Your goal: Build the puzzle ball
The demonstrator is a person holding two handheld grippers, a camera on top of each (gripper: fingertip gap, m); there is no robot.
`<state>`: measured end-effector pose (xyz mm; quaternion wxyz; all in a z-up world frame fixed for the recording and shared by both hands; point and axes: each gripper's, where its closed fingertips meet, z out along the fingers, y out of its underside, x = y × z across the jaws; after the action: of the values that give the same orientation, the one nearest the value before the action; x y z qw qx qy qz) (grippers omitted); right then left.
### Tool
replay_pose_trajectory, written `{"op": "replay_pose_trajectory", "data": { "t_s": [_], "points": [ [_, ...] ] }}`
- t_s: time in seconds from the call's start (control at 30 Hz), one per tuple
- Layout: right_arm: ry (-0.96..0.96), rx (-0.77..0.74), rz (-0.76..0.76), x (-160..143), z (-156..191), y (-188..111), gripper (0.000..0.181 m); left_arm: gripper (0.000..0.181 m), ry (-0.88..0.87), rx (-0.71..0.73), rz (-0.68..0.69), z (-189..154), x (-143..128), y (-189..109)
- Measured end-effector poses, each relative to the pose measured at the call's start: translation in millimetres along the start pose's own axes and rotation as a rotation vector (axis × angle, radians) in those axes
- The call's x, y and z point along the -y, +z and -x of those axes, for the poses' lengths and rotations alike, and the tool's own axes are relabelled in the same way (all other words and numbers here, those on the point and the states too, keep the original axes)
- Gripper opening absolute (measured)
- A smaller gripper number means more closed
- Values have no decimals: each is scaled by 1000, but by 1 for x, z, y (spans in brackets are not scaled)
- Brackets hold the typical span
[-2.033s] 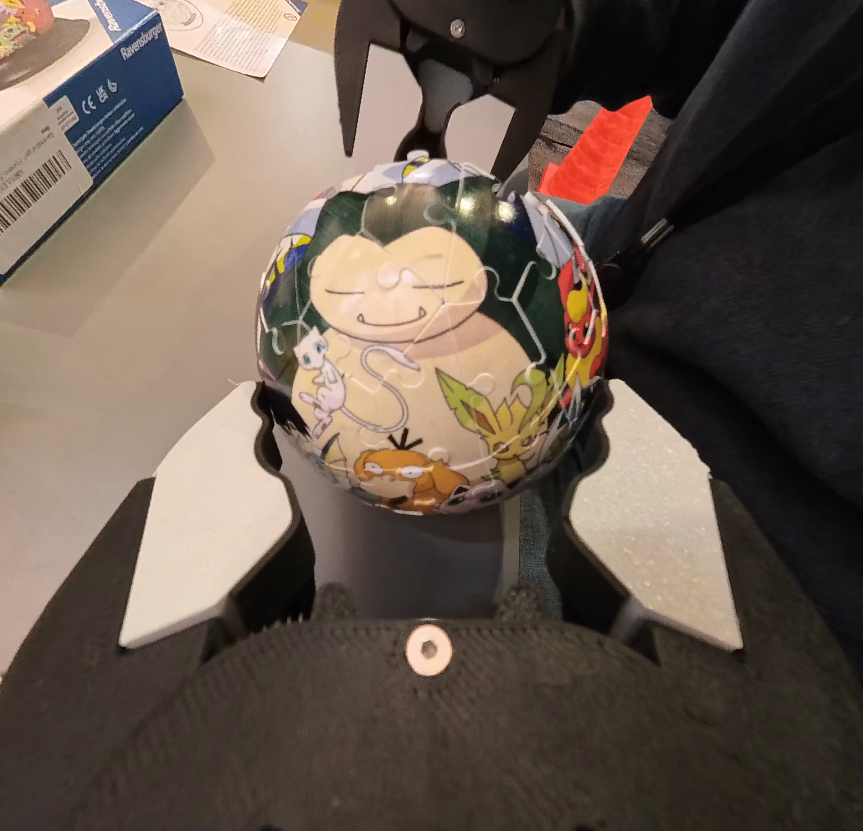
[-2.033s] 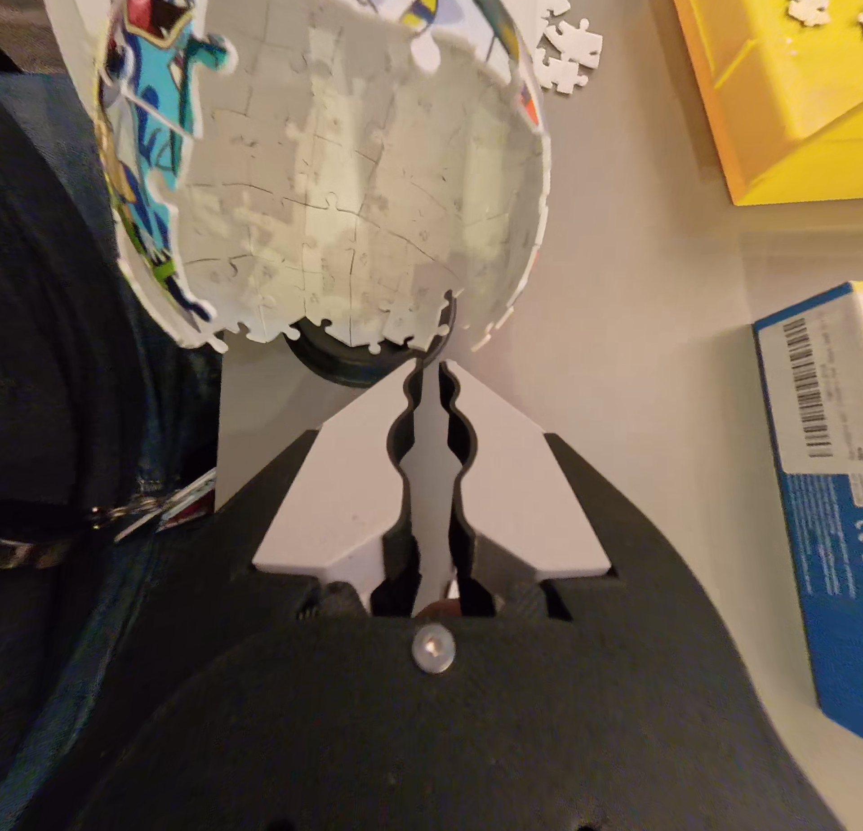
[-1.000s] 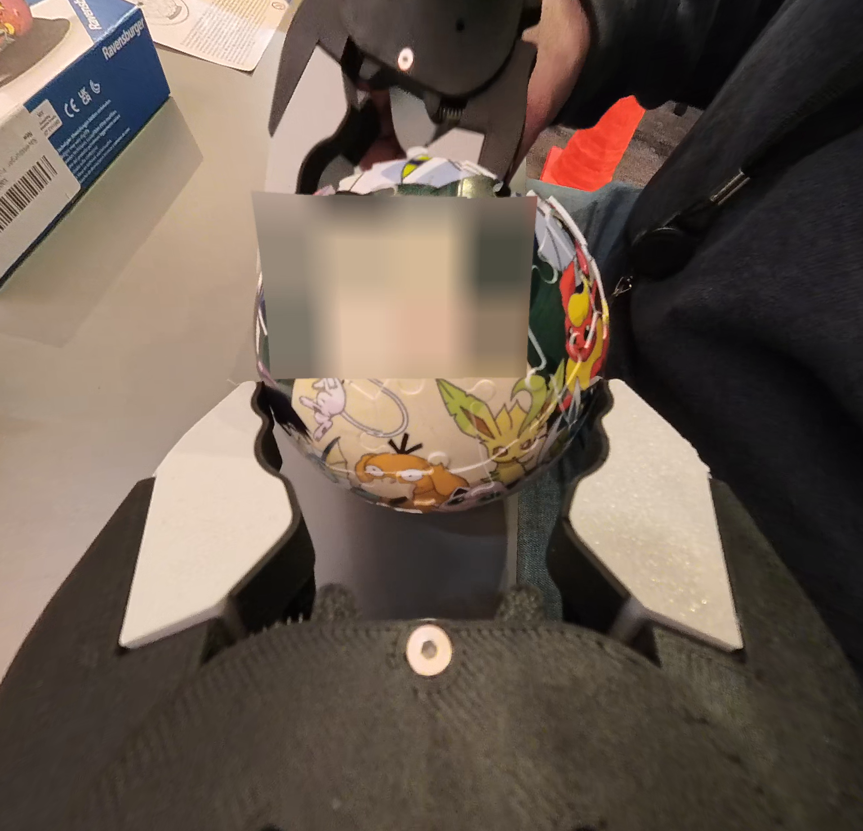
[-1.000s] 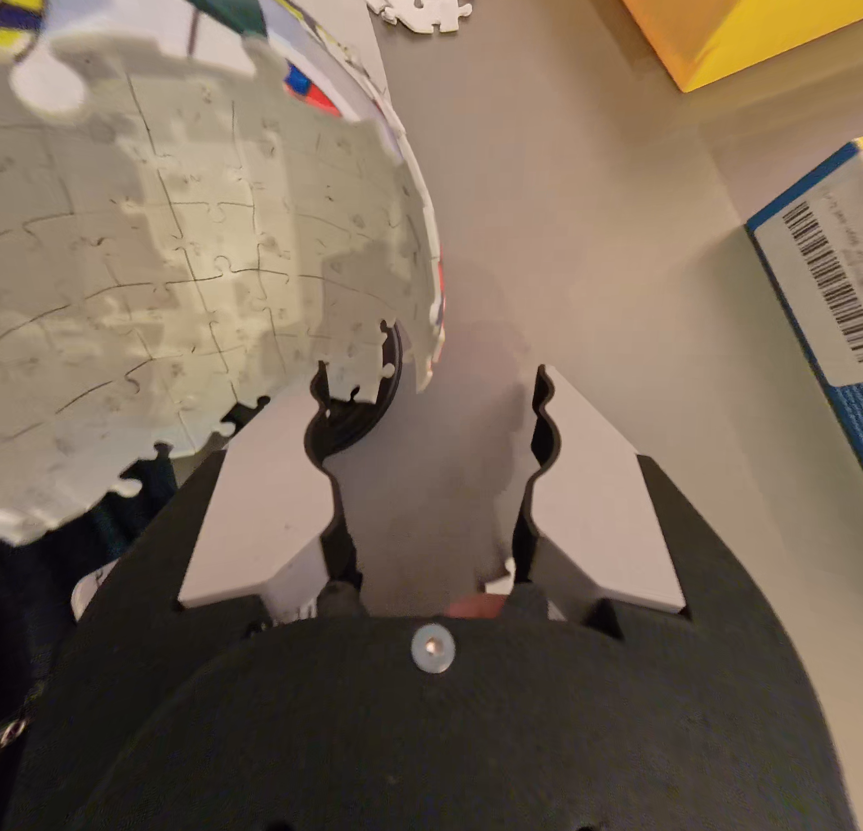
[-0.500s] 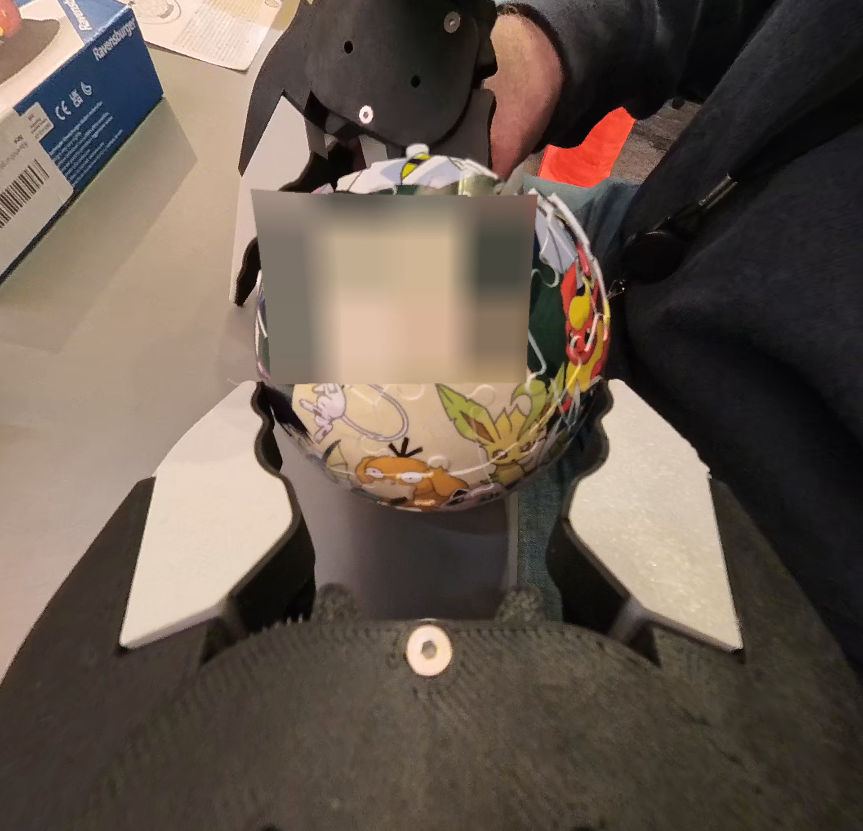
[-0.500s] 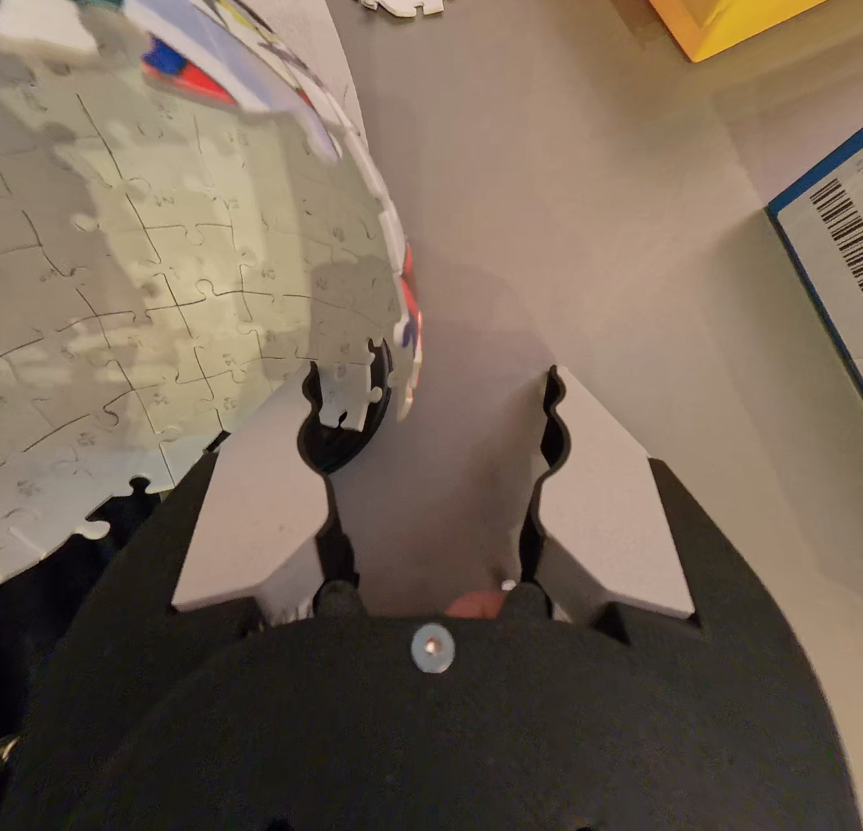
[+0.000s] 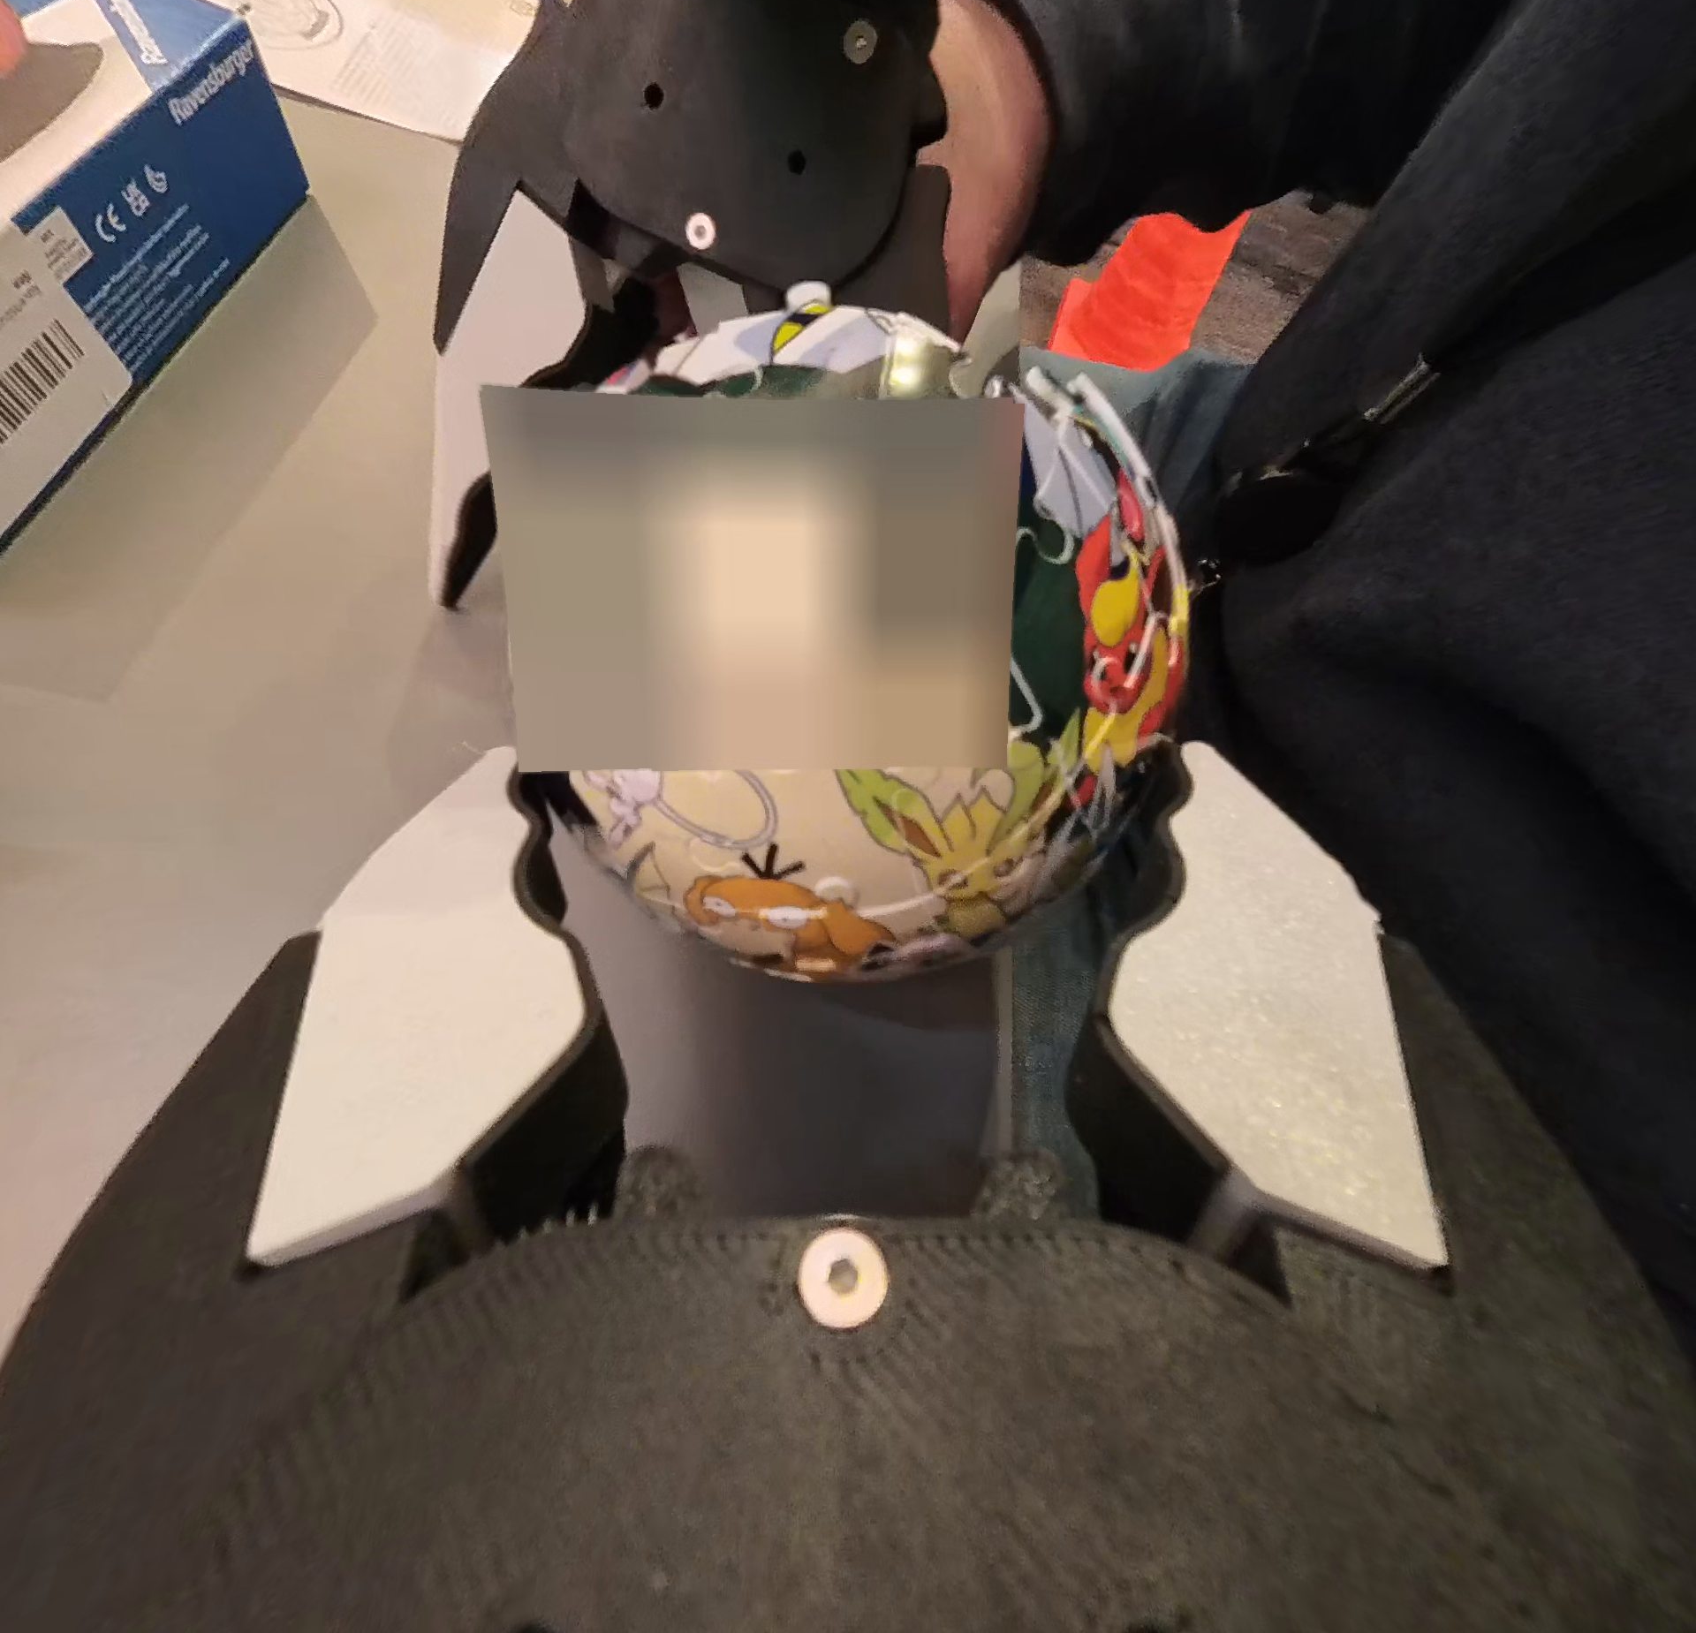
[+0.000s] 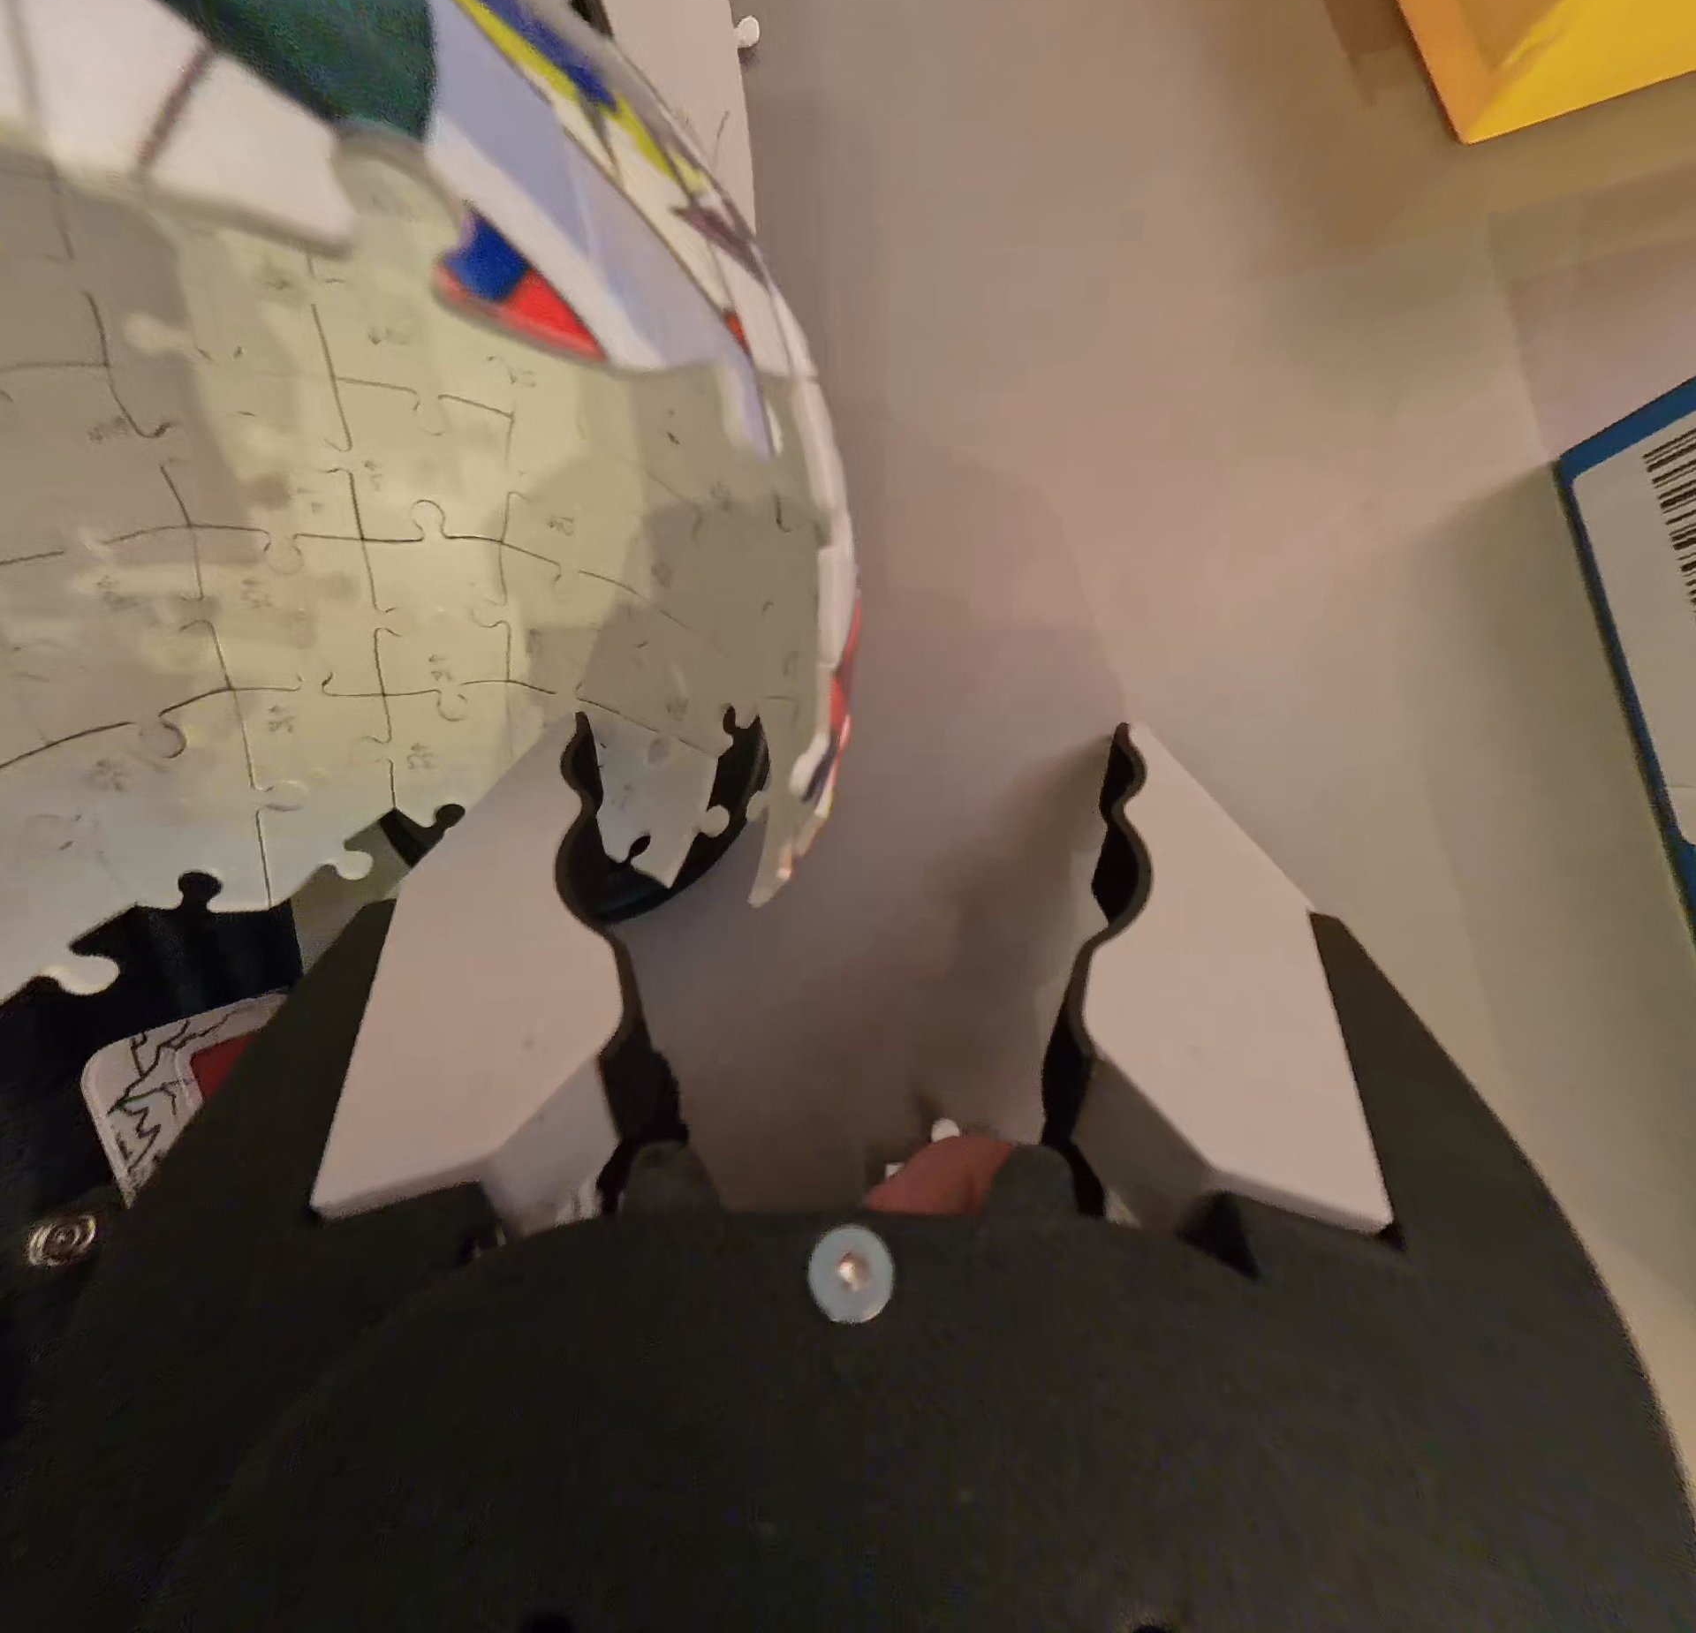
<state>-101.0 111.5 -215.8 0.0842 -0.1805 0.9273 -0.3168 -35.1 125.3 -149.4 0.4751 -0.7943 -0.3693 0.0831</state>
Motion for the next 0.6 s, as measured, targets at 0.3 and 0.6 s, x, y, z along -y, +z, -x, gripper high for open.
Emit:
{"op": "replay_pose_trajectory", "data": {
  "t_s": [0.3,0.6],
  "points": [
    [10,-8,6,-4,-4,-7,104,117,-7,-1,-13,1,3,0],
    [1,15,32,-8,-1,-7,98,120,-8,1,-5,0,1,1]
  ]
}}
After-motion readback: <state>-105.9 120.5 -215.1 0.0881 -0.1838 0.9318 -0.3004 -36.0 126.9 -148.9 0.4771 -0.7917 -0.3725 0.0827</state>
